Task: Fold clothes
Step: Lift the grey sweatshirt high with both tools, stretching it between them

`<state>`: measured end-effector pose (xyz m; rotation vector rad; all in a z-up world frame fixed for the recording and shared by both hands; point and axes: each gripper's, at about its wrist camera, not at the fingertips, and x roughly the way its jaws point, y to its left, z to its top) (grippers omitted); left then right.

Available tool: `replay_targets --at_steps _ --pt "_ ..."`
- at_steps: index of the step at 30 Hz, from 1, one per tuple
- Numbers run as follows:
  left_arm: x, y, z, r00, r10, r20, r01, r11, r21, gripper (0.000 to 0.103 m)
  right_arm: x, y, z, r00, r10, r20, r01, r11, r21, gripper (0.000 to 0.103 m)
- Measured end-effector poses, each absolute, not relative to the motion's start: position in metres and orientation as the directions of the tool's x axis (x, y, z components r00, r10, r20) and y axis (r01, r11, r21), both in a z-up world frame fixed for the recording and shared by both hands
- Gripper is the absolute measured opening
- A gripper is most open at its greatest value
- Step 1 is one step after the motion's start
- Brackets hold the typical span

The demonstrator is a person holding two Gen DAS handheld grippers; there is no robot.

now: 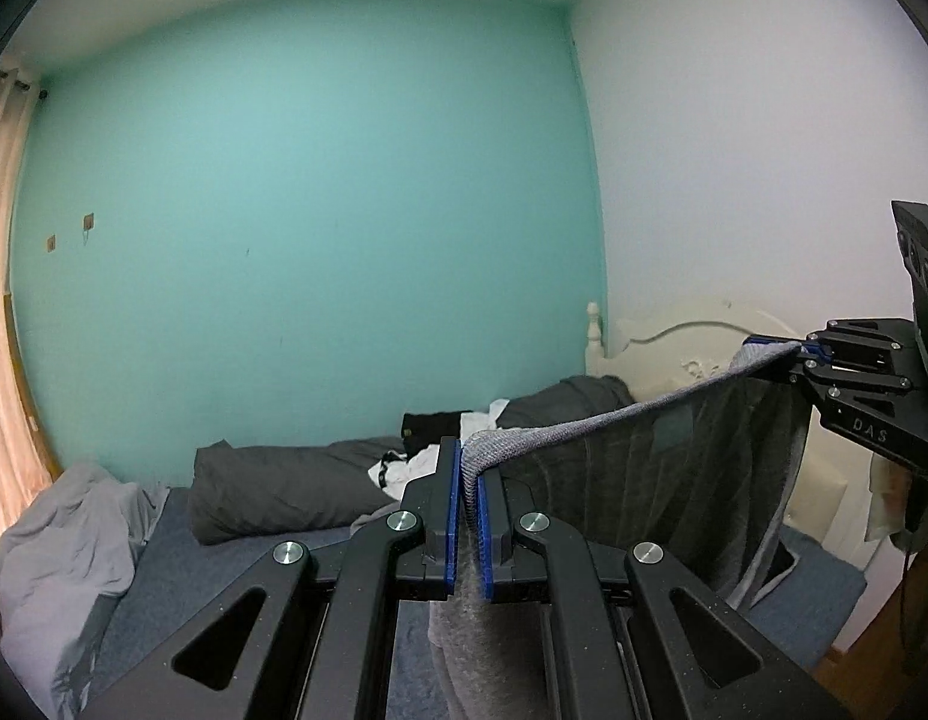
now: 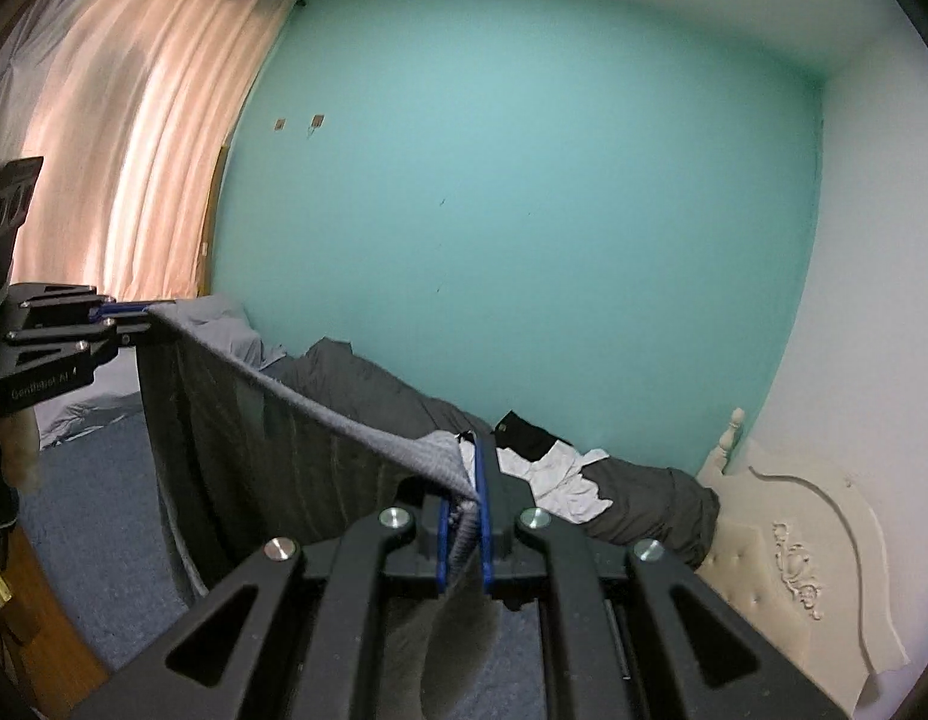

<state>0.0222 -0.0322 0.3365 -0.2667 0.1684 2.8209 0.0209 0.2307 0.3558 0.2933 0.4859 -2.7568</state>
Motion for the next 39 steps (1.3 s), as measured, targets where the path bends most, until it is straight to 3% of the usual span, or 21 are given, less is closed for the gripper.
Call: replay_targets --at_steps 17,29,39 --pt "0.103 -0.03 0.341 -0.95 0.283 -0.132 -0.299 -0.947 0.117 0.005 0.1 0.245 0.35 -0.932 -0.291 -0.217 0.348 -0.885 -0.309 0.007" --pt "0.015 -0.033 0.27 -0.921 0.249 -0.3 -0.282 -0.957 0.071 0.005 0.021 0.235 0.282 -0.879 -0.303 -0.368 0.408 -0.877 -0.253 0.007" --pt "-0.155 -0.032 0.137 -0.849 0.215 -0.483 -0.254 -0.967 0.016 0.005 -0.14 0.209 0.152 -0.796 -0.26 -0.546 0.44 -0.869 -0.226 0.007"
